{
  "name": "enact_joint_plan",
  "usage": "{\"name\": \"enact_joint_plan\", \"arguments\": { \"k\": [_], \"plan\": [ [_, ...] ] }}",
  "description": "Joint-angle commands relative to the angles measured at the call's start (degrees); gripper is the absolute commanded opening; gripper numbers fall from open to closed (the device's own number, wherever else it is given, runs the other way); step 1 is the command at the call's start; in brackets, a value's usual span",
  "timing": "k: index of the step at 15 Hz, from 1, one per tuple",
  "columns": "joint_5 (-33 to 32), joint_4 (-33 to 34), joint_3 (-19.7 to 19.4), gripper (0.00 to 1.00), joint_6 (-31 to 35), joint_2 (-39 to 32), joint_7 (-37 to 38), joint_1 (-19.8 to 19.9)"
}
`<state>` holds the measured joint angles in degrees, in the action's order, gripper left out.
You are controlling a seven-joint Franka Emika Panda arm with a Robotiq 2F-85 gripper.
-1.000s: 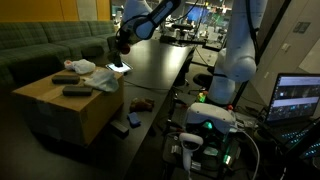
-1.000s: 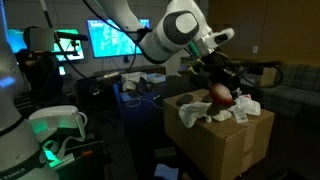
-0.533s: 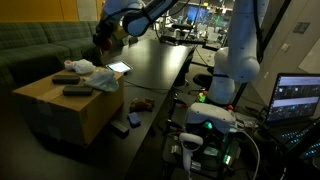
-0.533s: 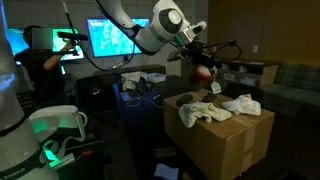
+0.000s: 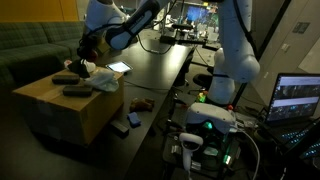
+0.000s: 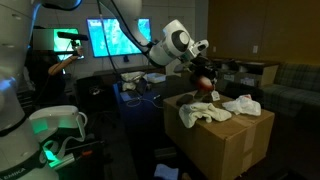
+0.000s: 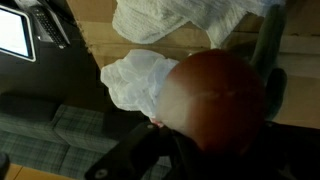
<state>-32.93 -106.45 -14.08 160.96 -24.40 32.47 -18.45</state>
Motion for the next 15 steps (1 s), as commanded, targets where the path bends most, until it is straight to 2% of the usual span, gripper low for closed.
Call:
{"name": "enact_joint_plan", "arguments": {
  "k": [1,4,5,7,8,9,12,15],
  "plan": [
    [2.94,8.72,1.38,0.13,0.18,-8.82,-2.56,2.91],
    [6.26,13.25,0.16,0.13,-0.48,-14.42,-4.82,3.30],
    [7.35,13.88,0.21,0.16,-0.64,-15.04,-6.15,3.82],
    [9.06,15.63,0.01,0.41,-0.73,-16.85,-7.95,4.29],
    [9.87,16.18,0.14,0.43,-0.89,-17.19,-9.06,4.63],
    [10.57,15.91,0.47,0.49,-0.89,-16.84,-10.30,5.01],
    [12.79,14.38,2.58,0.73,-1.15,-14.68,-15.21,6.62],
    [15.36,10.11,6.29,0.96,-0.48,-9.80,-21.95,9.26]
  ]
}}
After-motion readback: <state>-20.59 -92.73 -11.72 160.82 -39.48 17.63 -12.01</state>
